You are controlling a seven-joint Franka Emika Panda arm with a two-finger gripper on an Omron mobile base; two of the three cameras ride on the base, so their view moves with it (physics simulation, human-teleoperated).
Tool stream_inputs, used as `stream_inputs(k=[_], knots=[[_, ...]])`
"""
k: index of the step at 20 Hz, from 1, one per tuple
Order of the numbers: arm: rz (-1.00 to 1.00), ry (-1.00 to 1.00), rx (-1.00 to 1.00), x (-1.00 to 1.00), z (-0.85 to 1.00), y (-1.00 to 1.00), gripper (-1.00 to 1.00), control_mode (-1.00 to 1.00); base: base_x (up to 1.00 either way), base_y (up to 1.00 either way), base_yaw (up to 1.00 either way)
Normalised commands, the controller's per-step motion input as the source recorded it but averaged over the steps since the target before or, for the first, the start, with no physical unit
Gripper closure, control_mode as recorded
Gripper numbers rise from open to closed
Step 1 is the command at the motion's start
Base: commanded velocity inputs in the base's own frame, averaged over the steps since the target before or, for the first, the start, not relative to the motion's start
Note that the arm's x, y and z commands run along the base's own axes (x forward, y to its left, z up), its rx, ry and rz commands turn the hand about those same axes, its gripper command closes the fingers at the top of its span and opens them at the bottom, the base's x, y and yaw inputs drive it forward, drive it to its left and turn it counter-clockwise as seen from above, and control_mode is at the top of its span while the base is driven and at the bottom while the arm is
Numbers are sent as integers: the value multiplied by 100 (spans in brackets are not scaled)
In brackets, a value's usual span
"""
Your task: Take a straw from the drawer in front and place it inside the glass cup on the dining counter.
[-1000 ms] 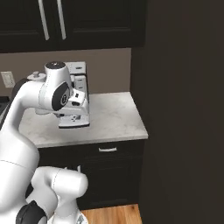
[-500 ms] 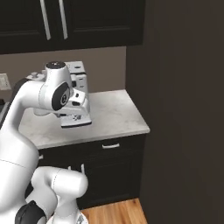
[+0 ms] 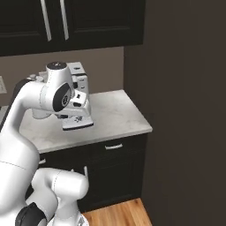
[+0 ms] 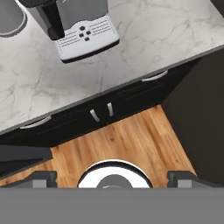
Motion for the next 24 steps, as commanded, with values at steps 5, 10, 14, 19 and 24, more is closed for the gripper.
stream_inputs(k=[5, 10, 14, 19, 24], knots=[[0, 0, 0, 0, 0, 0, -100, 100, 19, 47, -18], [0, 0, 0, 0, 0, 0, -100, 100, 19, 39, -17], [0, 0, 0, 0, 0, 0, -100, 100, 8, 43, -14], [0, 0, 0, 0, 0, 0, -100, 100, 0, 48, -11], [0, 0, 0, 0, 0, 0, -100, 100, 0, 48, -10]])
